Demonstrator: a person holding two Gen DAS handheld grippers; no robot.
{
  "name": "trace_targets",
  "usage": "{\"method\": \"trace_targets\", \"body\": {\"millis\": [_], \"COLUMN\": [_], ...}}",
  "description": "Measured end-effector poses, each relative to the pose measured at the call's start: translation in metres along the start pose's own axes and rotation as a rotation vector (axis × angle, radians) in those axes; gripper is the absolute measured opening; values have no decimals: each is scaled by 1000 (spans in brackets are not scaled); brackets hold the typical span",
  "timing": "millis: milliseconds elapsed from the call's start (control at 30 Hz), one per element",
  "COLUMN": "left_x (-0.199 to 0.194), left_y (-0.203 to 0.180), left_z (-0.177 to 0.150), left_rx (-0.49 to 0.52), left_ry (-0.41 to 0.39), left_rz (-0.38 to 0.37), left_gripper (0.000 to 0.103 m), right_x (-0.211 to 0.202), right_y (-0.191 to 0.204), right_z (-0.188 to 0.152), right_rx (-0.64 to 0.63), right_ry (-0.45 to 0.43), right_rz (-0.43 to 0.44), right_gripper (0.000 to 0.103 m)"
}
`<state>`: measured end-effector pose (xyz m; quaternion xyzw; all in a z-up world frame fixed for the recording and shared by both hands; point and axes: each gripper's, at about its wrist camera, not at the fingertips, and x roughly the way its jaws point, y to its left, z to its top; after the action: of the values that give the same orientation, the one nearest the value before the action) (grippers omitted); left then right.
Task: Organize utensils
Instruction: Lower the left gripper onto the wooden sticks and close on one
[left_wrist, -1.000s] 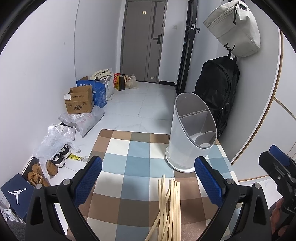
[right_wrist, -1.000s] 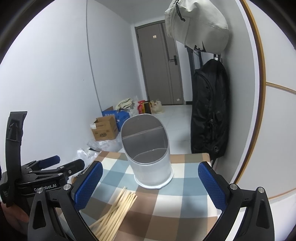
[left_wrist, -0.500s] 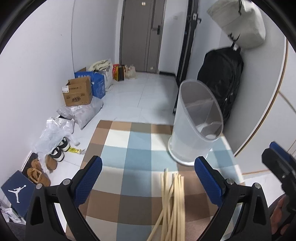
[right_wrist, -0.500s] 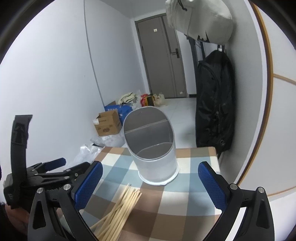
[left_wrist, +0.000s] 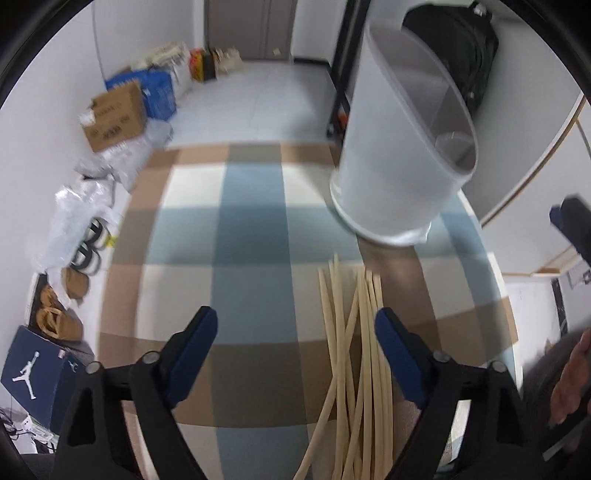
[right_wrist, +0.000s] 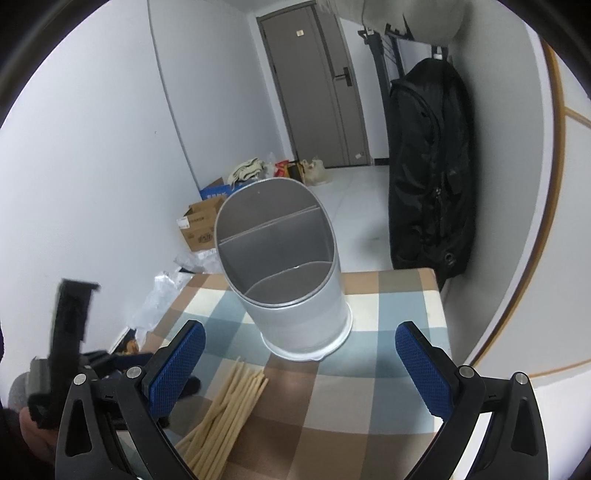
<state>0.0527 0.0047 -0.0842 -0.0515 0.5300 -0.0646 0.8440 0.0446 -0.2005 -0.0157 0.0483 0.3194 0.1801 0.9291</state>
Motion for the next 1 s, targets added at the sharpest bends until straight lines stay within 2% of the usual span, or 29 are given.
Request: {"method": "trace_targets", "body": {"millis": [67,233,300,333,367,433,633,733,833,1000], "left_x": [4,9,14,16,19,24,26,23,16,-4], "left_y": [0,-2,-3,-2,-1,-1,-9,-12,-12,-15], "left_z": [0,2,6,8,10,13,22,23,25,29], "left_rx": [8,21,6,-7,-19,-33,-41,-42,-62,-55], "left_ry": [33,76,87,96,108,118,129,142,117,51], "left_rz": [-13,-50,-68,-82,-98,-113,-117,-120,-136,-143], "left_gripper": [71,65,56,46,41,36,34,7,2,1], "right_x": [5,15,19,22,23,27,31,33,34,33], "right_y": [-2,-8,-10,-12,-13,-16,-25,-29,-33,-33], "right_z": [2,5,6,6,6,7,8,10,10,10], "right_rx": [6,26,32,38,46,61,91,108,122,134], "right_ry": [10,31,40,47,53,65,76,81,84,87], "right_rz": [14,35,40,42,46,53,67,71,74,71], "right_gripper": [103,103,103,103,103,103,103,103,103,103]}}
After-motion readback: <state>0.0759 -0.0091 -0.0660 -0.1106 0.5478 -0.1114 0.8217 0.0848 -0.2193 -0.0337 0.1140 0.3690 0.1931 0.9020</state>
